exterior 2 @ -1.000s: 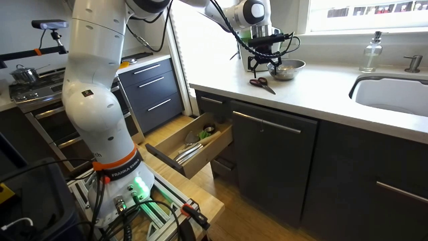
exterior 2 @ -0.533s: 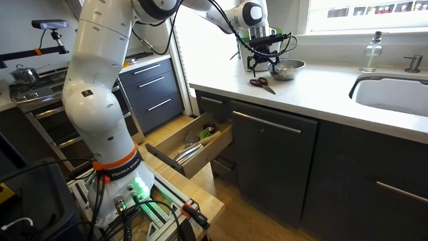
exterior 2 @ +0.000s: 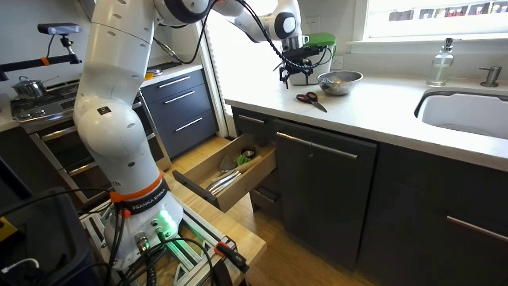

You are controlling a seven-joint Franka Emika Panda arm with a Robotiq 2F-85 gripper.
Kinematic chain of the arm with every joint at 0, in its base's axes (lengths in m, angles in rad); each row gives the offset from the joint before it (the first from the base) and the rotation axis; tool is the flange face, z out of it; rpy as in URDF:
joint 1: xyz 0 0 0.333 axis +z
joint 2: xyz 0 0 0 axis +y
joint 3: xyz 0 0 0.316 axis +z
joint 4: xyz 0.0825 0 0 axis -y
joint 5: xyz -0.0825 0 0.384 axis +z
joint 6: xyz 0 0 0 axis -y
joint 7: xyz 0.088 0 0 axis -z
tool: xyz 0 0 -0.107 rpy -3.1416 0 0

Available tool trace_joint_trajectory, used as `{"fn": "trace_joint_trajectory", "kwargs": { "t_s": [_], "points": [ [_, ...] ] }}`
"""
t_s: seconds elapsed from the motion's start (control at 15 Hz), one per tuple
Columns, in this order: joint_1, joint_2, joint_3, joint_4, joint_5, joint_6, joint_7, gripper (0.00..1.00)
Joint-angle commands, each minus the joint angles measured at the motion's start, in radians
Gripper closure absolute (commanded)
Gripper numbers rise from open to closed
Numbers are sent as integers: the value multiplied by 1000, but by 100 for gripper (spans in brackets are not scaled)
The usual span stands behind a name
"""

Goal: Put the scissors on top of the silver bowl.

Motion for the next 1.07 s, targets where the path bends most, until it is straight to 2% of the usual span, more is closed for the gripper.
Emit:
{"fn": "trace_joint_trajectory", "kwargs": {
  "t_s": [0.0, 0.07, 0.13, 0.2, 0.33, 0.47, 0.53, 0.8, 1.0],
  "points": [
    [-13, -55, -6, -116, 7, 86, 1, 4],
    [-17, -56, -8, -129, 9, 95, 1, 6],
    [-28, -57, -8, -141, 26, 108, 7, 15],
    [-39, -59, -10, -151, 37, 128, 9, 29],
    [-49, -59, -20, -167, 38, 175, 15, 40],
    [-66, -49, -21, -153, 46, 227, 4, 44],
    [-71, -46, -19, -151, 47, 246, 0, 40],
    [-95, -18, 0, -121, 80, 228, -36, 49],
    [-96, -12, 0, -122, 89, 235, -42, 48]
  ]
}}
